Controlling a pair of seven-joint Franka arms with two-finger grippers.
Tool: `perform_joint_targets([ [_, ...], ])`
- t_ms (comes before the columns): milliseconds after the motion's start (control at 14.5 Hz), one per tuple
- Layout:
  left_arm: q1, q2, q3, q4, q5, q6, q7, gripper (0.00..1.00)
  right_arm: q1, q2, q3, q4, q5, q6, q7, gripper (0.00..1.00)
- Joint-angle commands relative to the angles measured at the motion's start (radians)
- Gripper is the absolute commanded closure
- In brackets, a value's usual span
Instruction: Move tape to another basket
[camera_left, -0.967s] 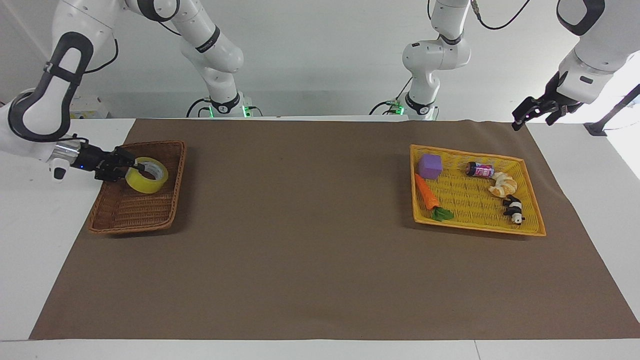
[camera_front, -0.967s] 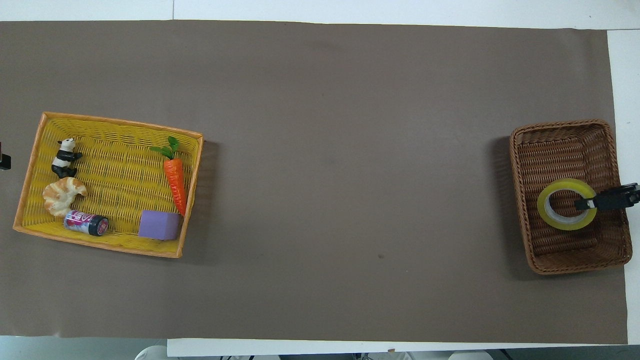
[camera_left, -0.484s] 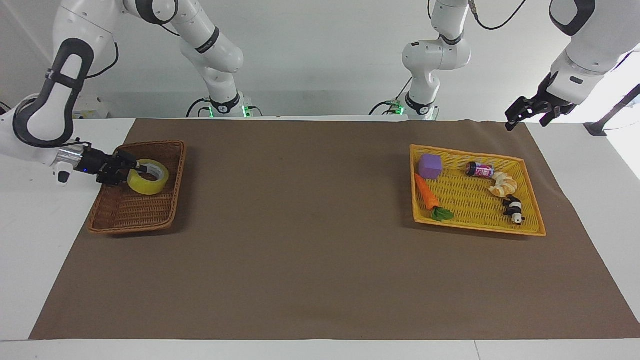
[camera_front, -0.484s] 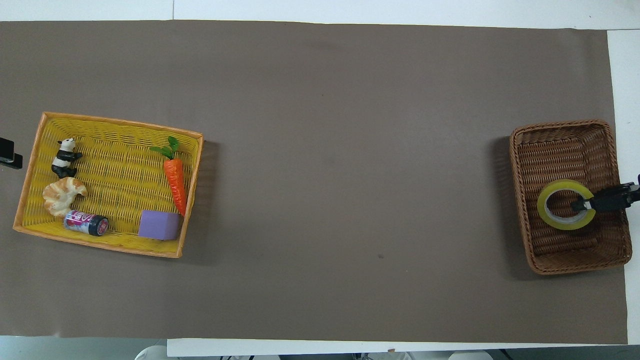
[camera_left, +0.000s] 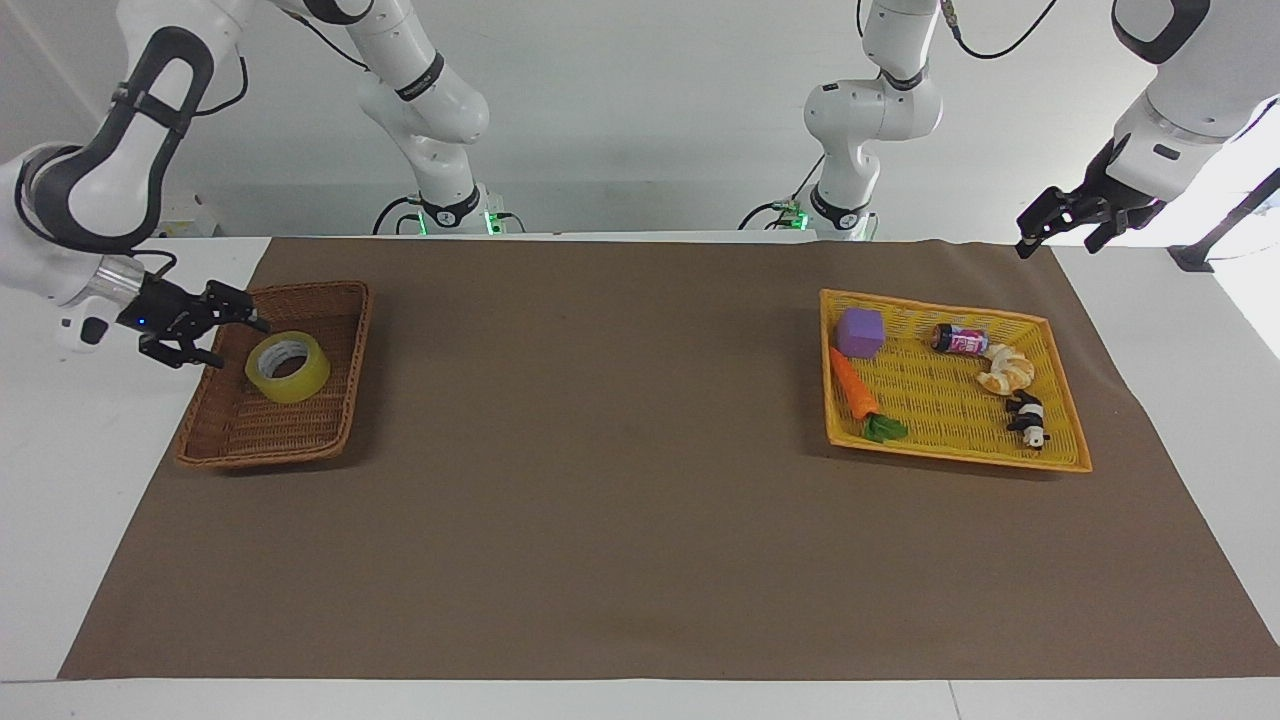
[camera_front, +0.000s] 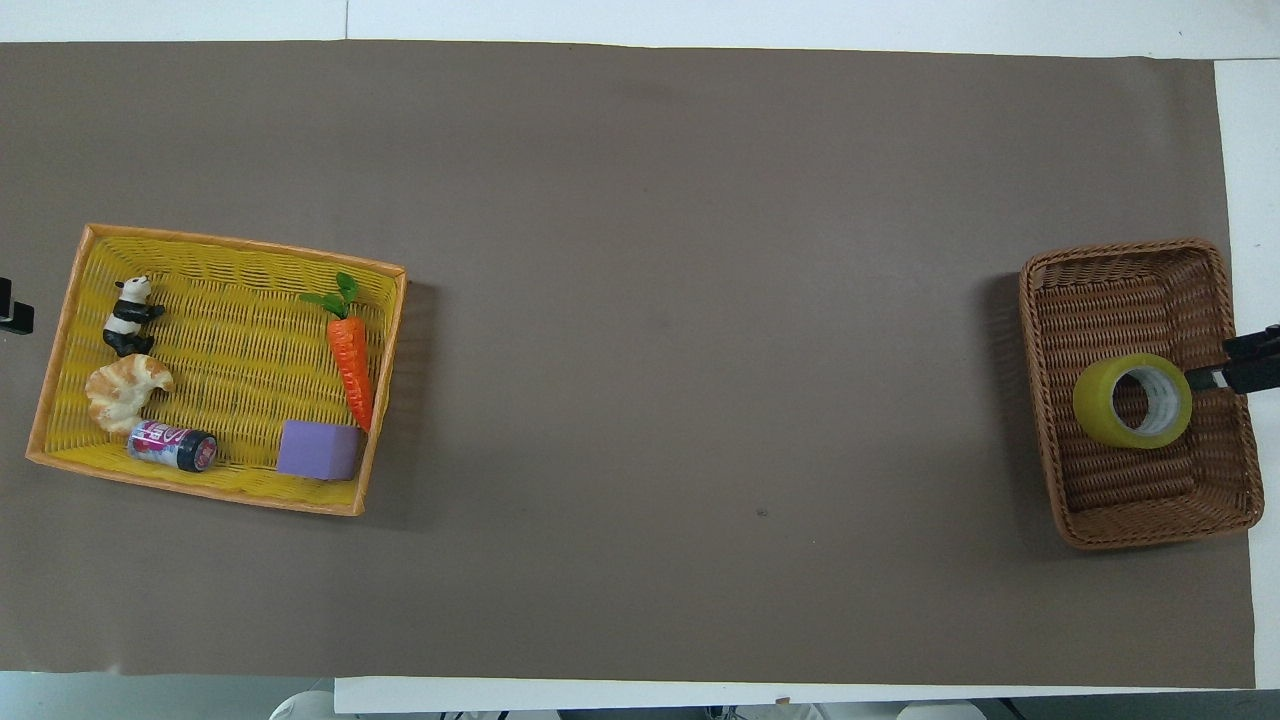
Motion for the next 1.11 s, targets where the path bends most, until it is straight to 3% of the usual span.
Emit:
perform_joint_targets([
  [0,-0.023,0.007,-0.008,0.001,-0.01,0.011,0.008,0.0,0.072,-0.096,0.006,-0.02,-0.033,0.019,0.163,0.0],
  [345,-0.014,0.006,-0.002,-0.004,-0.004,0.01,0.005,0.0,0.241,-0.176,0.008,0.024,-0.144,-0.005,0.553,0.0],
  [691,-0.014,0.006,-0.002,-0.004,-0.004,0.008,0.005,0.0,0.316,-0.103,0.009,0.298,-0.289,-0.284,0.809,0.0],
  [1036,-0.014,0.006,-0.002,-0.004,-0.004,0.008,0.005,0.0,0.356,-0.103,0.008,0.286,-0.316,-0.294,0.892,0.0],
])
